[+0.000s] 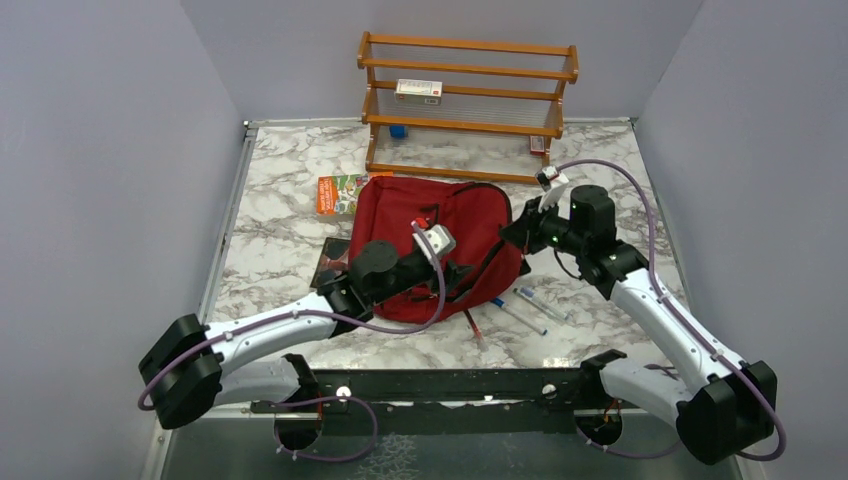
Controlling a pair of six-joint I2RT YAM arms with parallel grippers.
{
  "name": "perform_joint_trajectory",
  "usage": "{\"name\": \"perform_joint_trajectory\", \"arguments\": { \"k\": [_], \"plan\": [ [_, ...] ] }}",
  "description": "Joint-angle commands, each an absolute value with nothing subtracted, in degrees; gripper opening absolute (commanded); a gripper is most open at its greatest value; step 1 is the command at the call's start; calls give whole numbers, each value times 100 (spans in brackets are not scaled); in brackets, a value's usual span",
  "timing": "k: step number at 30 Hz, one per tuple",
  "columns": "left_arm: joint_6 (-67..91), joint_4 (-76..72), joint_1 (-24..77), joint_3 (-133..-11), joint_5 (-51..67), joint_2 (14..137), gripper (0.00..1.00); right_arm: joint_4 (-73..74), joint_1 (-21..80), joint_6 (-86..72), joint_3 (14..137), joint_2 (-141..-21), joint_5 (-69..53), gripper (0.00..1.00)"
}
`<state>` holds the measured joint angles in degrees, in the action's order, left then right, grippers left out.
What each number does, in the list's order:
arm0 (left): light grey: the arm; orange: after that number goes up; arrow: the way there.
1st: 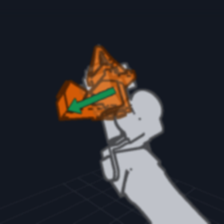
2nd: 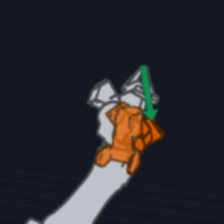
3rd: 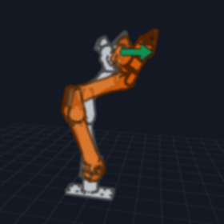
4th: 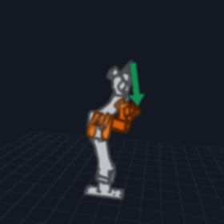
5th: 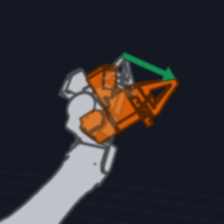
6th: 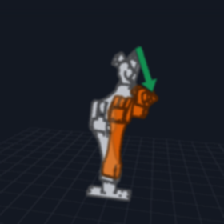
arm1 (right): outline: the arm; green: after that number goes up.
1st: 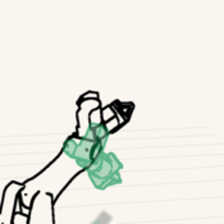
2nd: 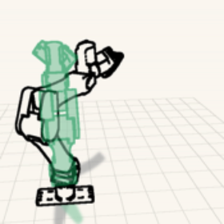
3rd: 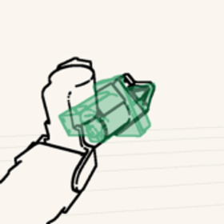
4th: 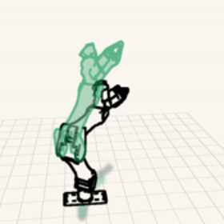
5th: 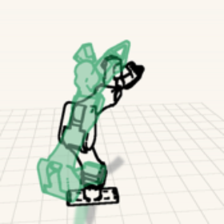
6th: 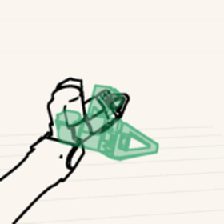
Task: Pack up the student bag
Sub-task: Unzip the student bag at the center of the board.
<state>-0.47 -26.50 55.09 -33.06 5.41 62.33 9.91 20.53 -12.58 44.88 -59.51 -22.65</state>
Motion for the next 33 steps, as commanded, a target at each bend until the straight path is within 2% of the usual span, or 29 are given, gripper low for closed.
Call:
{"name": "perform_joint_trajectory", "arguments": {
  "k": [1,12,16,23,28,29,33],
  "plan": [
    [-44,-2684,5501,-3864,884,6943,62,1145,2030,-1248,4666,-5653,-3064,0],
    [300,-3139,5520,-4394,891,7956,61,1343,2031,-1415,4613,-5363,-3401,0],
    [338,-3189,5528,-4462,1079,8126,57,1387,2030,-1423,4574,-5312,-3377,1],
    [364,-3182,5545,-4272,1221,8114,32,1494,2031,-1482,4636,-5160,-2953,0],
    [399,-3182,5546,-3994,1466,7888,3,1527,2031,-1687,4636,-5010,-2058,1],
    [420,-3182,5546,-3930,1507,7834,0,1533,2030,-1732,4627,-5007,-1867,1],
    [518,-3166,5554,-3669,1583,7657,0,1686,2030,-1915,4674,-5144,-828,0]
  ]
}}
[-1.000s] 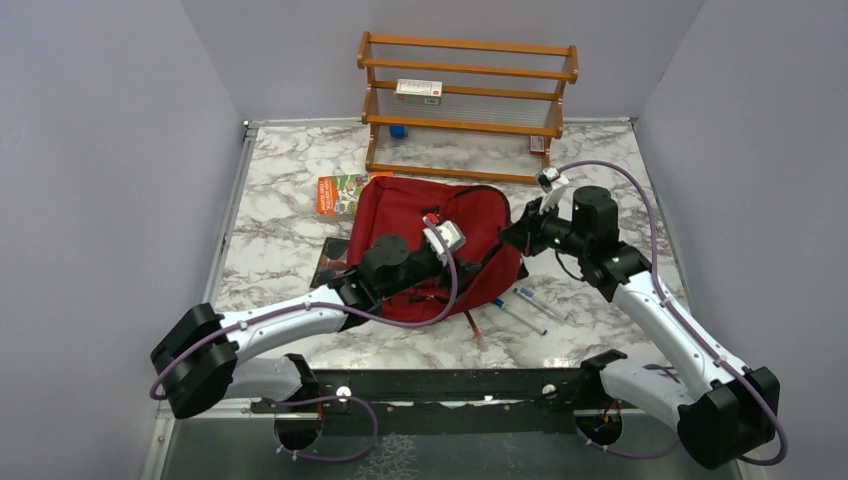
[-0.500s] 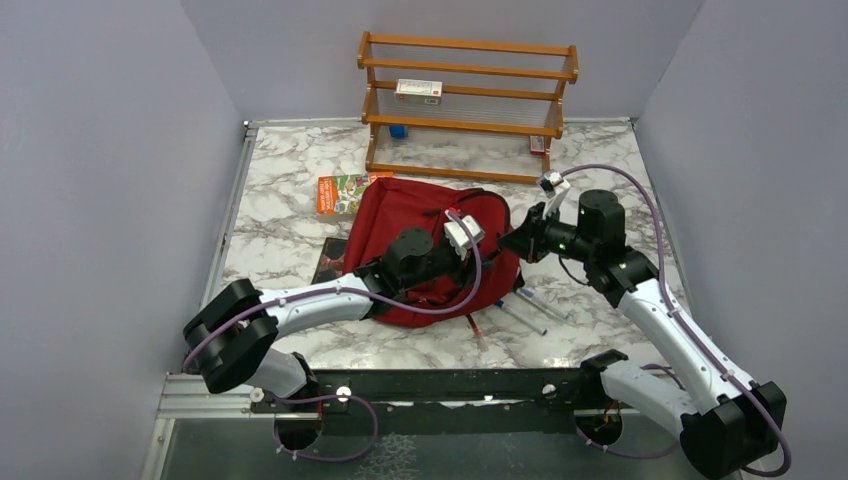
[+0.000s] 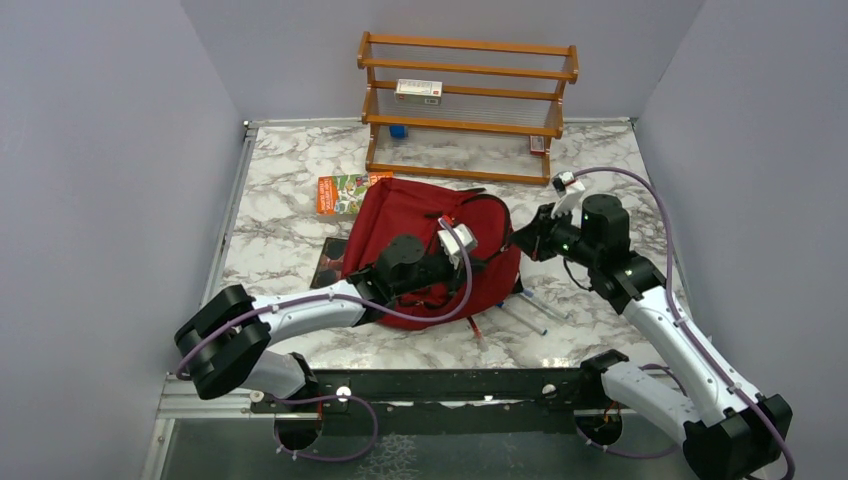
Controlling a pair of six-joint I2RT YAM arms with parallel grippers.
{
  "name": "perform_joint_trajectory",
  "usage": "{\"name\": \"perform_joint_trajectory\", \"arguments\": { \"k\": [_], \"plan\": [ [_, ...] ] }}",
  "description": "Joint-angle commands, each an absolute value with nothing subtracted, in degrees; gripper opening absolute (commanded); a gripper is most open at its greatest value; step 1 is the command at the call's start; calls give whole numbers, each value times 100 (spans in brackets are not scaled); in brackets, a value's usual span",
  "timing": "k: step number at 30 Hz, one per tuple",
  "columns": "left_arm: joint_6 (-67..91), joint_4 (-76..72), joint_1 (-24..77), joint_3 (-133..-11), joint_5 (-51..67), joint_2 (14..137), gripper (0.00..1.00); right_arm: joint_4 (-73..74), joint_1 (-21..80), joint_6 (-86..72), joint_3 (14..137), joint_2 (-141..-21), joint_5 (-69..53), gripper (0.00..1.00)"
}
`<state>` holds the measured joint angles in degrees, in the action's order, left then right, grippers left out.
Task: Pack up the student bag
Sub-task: Unzip the student bag at the center of the board.
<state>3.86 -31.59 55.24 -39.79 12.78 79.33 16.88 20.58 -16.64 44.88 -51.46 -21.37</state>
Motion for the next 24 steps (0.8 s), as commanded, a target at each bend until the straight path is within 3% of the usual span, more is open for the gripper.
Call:
{"name": "perform_joint_trajectory", "arguments": {
  "k": [1,15,24],
  "plan": [
    [555,-3152,5562,-3591,1604,7605,0,1695,2035,-1936,4688,-5197,-606,0],
    [674,-2865,5889,-2814,1451,7109,0,627,2030,-1436,5332,-6998,635,1],
    [740,-2824,6160,-2481,1336,6842,0,-119,2019,-1145,5941,-8290,574,0]
  ]
}}
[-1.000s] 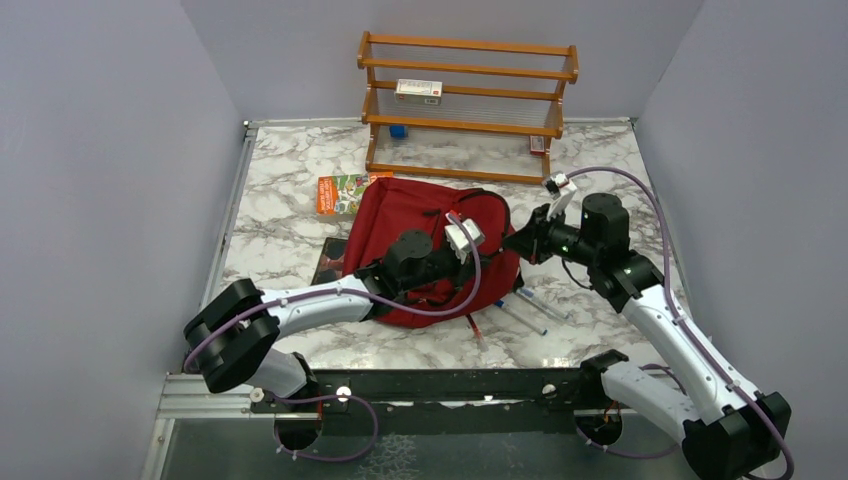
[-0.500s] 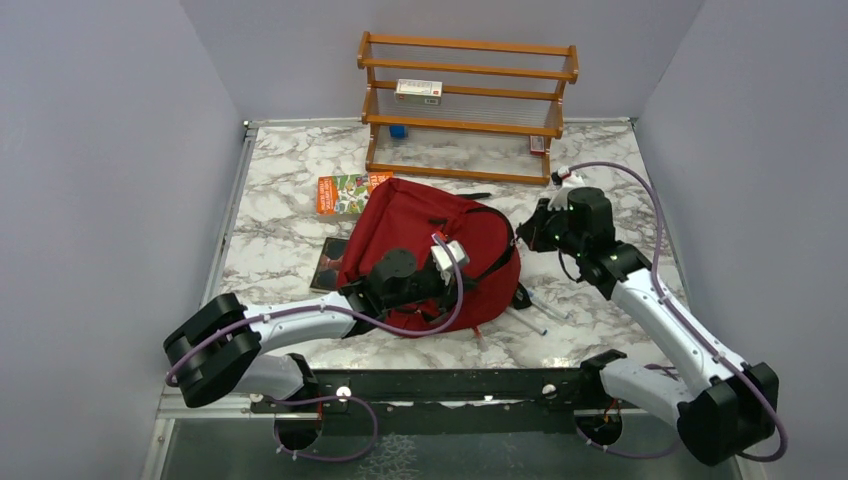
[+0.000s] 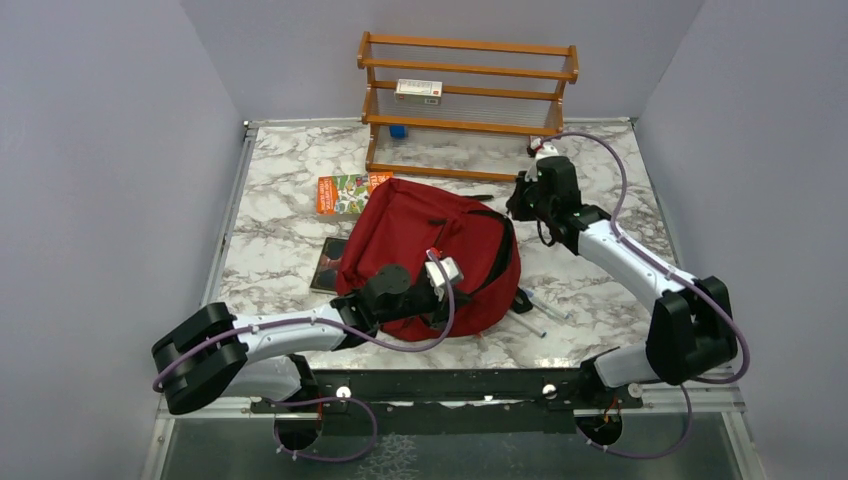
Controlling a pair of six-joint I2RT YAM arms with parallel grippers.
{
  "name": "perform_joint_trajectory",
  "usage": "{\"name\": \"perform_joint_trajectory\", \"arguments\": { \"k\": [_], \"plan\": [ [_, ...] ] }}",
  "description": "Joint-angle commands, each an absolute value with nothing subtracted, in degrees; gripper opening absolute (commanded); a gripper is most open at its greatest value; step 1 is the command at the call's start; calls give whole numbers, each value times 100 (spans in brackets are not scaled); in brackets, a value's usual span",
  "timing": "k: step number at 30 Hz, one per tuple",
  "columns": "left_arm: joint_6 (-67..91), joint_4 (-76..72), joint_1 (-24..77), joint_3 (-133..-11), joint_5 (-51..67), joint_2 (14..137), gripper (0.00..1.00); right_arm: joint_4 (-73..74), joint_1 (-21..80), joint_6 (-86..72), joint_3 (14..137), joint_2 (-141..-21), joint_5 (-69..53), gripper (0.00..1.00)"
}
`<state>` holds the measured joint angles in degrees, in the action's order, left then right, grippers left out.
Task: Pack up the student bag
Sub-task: Unzip the student bag at the center of the board.
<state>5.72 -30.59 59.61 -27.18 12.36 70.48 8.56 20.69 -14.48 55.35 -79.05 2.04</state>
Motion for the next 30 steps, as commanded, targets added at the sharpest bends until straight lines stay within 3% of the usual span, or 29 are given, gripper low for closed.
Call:
{"name": "perform_joint_trajectory", "arguments": {
  "k": [1,6,10,12,14,17,23,30],
  "plan": [
    [758,-2814,6187,-2448,1312,6793,0,-195,2014,-1106,6005,-8435,534,0],
    [834,-2804,6257,-2268,1195,6582,0,-498,1957,-937,6395,-9054,90,1],
    [822,-2780,6258,-2201,1045,6418,0,-897,1911,-651,6447,-9222,-994,1],
    [830,-2739,6258,-2220,775,6308,11,-1052,1908,-500,6388,-9157,-1563,1],
    [886,-2717,6258,-2232,432,6123,37,-1212,1909,-372,6252,-8971,-2114,1],
    [857,-2716,6258,-2279,50,5883,54,-1313,1907,-189,6079,-8767,-2883,1],
    [497,-2698,6251,-2565,-344,5577,69,-1281,1907,271,5816,-8470,-4079,1],
    [162,-2776,6174,-2865,-885,5654,76,-1212,1907,394,5653,-8171,-4594,1]
  ]
}}
